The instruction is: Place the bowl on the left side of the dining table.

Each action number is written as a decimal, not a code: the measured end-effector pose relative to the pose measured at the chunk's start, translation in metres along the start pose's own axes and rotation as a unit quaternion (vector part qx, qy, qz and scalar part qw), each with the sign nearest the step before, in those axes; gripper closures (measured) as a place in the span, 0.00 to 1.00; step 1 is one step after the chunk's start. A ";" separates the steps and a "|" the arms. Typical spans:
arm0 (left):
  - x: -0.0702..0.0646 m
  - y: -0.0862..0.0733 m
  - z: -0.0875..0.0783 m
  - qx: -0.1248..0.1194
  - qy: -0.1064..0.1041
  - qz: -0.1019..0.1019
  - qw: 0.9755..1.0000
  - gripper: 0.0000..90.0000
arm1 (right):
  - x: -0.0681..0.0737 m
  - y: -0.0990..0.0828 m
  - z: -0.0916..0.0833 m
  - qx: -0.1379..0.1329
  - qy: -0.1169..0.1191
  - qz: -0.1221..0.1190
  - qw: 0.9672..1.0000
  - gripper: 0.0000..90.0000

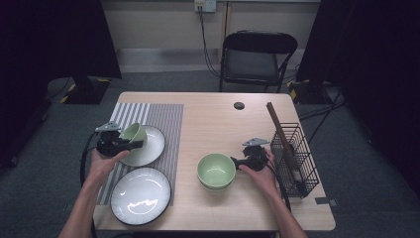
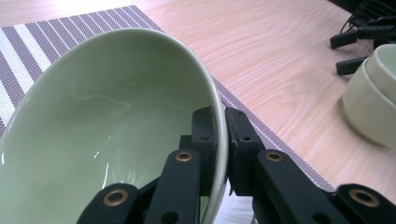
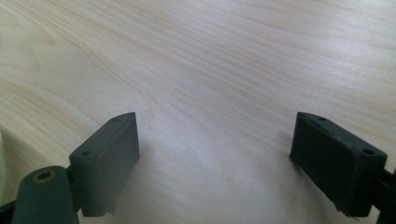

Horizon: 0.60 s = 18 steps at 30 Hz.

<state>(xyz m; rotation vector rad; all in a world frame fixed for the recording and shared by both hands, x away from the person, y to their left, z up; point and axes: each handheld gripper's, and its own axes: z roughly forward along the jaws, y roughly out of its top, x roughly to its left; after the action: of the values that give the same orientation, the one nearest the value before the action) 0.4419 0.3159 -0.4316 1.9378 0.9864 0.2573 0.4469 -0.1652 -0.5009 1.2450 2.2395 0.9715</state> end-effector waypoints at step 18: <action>0.000 -0.008 0.013 -0.005 -0.008 -0.005 1.000 0.92 | 0.000 0.000 0.000 0.000 0.000 0.000 1.000 0.16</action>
<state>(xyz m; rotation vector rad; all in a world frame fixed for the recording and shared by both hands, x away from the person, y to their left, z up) 0.4448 0.3095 -0.4452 1.9222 0.9809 0.2406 0.4469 -0.1652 -0.5008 1.2447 2.2397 0.9712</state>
